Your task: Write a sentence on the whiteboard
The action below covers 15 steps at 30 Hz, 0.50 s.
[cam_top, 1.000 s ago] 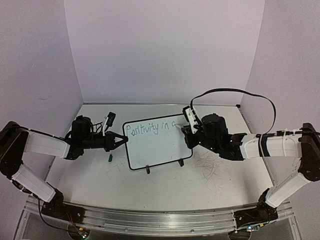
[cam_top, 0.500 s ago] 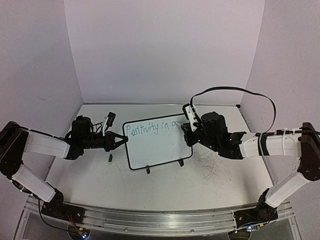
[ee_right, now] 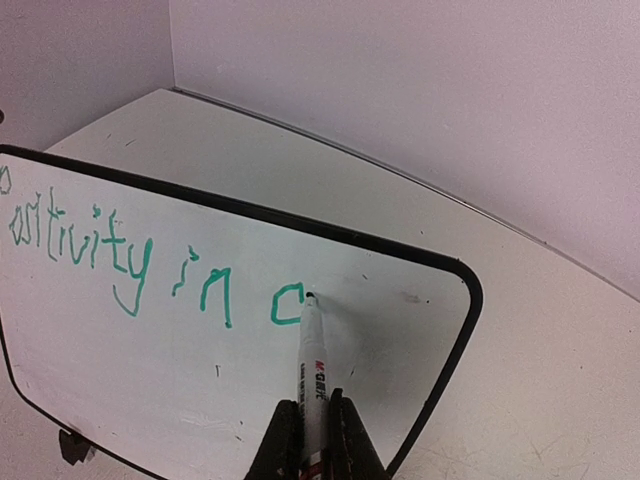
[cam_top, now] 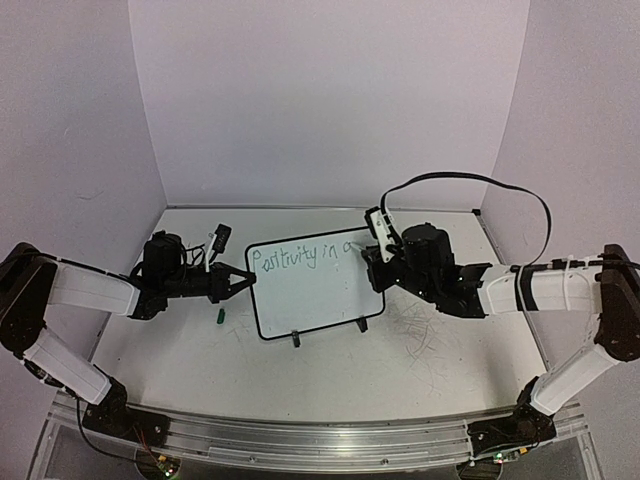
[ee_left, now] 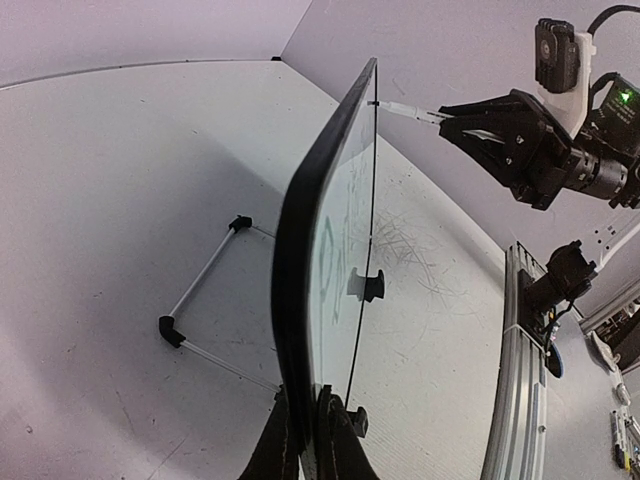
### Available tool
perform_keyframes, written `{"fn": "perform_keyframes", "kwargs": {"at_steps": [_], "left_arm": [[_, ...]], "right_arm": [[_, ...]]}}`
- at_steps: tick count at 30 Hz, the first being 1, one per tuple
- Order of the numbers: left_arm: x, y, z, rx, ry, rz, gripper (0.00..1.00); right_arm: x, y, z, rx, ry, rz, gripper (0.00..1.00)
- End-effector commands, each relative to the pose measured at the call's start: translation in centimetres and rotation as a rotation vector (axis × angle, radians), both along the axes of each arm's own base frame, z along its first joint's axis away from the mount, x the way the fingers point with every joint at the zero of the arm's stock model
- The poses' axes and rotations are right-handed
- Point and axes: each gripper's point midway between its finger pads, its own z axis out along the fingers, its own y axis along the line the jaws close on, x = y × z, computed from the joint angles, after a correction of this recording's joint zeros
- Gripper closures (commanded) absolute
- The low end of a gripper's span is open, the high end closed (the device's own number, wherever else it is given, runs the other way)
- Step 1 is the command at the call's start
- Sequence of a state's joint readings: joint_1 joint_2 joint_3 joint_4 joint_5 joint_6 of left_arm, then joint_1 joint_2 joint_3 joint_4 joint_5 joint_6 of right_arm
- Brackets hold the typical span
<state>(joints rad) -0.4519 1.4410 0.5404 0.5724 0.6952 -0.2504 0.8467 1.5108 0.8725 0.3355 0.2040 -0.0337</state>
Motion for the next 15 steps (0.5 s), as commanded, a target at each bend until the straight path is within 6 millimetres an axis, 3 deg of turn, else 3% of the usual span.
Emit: {"fn": "perform_keyframes", "kwargs": {"at_steps": [1,11,15], "left_arm": [[1.0,0.5,1.0,0.023,-0.111,0.04,1.0],[1.1,0.5,0.7,0.029,-0.105,0.044,1.0],[1.1,0.5,0.6,0.03,-0.103,0.044,1.0]], "right_arm": [[-0.6,-0.6,-0.9,-0.001,0.035,0.001,1.0],[-0.7,-1.2,-1.2,-0.01,0.038,-0.016,1.0],[-0.9,-1.2,-0.2,0.002,0.019,-0.005,1.0]]}}
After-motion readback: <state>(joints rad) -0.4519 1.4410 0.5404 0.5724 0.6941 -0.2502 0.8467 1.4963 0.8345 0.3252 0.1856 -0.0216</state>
